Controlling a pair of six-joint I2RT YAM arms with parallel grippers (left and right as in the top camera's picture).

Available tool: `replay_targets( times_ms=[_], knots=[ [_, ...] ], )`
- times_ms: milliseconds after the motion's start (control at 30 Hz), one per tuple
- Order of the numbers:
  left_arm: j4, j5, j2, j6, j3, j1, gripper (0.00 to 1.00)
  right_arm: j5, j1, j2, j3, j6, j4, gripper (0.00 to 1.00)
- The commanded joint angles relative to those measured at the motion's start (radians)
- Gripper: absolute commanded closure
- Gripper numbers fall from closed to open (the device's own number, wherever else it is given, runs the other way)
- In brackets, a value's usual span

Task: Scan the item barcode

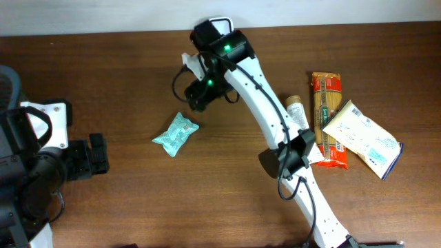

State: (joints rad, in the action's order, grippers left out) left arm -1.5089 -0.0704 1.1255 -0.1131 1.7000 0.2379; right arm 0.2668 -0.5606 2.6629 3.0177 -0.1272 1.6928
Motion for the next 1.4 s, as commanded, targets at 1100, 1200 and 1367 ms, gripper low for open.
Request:
replay_targets(
  times_ms=[1100, 1200, 1367],
  knots=[
    [0.000, 0.007, -0.003, -0.016, 0.006, 0.003, 0.01, 0.064, -0.149, -0.079, -0.367, 0.281, -0.392, 0.55],
    [0.000, 0.007, -0.003, -0.016, 0.006, 0.003, 0.01, 0.090, -0.196, -0.070, -0.452, 0.293, -0.497, 0.54],
    [0.000, 0.007, -0.003, -0.016, 0.006, 0.003, 0.01, 0.096, -0.310, -0.070, -0.608, 0.305, -0.640, 0.41]
  ],
)
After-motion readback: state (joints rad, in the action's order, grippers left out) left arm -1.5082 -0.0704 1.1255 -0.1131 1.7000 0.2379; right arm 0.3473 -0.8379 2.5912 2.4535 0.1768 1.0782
